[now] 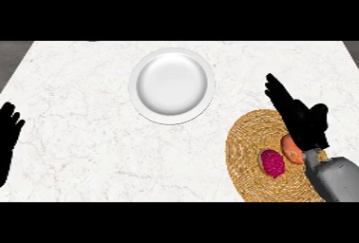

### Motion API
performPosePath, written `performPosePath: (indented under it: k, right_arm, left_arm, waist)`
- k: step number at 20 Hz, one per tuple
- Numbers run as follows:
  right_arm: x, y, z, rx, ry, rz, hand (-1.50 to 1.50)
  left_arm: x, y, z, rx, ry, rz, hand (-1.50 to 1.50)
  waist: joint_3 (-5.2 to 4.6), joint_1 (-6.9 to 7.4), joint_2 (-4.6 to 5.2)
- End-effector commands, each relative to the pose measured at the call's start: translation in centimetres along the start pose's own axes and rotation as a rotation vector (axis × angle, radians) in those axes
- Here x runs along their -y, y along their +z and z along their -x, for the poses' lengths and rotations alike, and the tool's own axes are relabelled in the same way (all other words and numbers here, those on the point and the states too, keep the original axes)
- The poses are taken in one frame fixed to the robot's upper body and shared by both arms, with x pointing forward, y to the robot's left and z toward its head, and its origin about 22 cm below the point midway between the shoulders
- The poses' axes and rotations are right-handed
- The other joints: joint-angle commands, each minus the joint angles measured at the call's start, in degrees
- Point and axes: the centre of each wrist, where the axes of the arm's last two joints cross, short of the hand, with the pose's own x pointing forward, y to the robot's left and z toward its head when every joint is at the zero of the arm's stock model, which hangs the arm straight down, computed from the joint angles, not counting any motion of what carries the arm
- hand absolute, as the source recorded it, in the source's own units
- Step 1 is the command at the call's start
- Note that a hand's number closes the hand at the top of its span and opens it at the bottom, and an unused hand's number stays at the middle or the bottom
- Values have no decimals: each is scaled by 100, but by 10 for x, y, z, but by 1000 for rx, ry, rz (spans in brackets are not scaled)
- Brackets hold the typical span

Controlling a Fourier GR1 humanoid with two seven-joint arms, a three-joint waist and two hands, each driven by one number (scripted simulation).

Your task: Pick the cupcake from the placemat and place it in the plate

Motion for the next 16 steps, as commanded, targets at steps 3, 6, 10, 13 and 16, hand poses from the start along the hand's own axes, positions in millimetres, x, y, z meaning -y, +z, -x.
performPosePath:
  k: [3, 6, 10, 13, 16]
  right_arm:
    - [37, 12, 9, 152, -99, -60, 150]
    - [69, 17, -5, 298, -201, -113, 150]
    - [85, 34, 31, 305, 31, 355, -150]
    - [70, 80, 99, 334, -11, 252, -150]
    - [75, 96, 116, 343, 85, 77, -150]
  left_arm:
    - [26, -12, 1, 23, -3, 87, 0]
    - [50, -18, -16, 93, 13, 193, 0]
    - [56, -10, 1, 19, 64, 218, 0]
    - [81, -11, 8, 34, 57, 263, 0]
    - [78, -32, 7, 33, 50, 270, 0]
  waist:
    - [49, -256, -144]
    - [58, -410, -136]
    - [80, -659, -151]
    - [61, -375, -133]
    - [47, -270, -132]
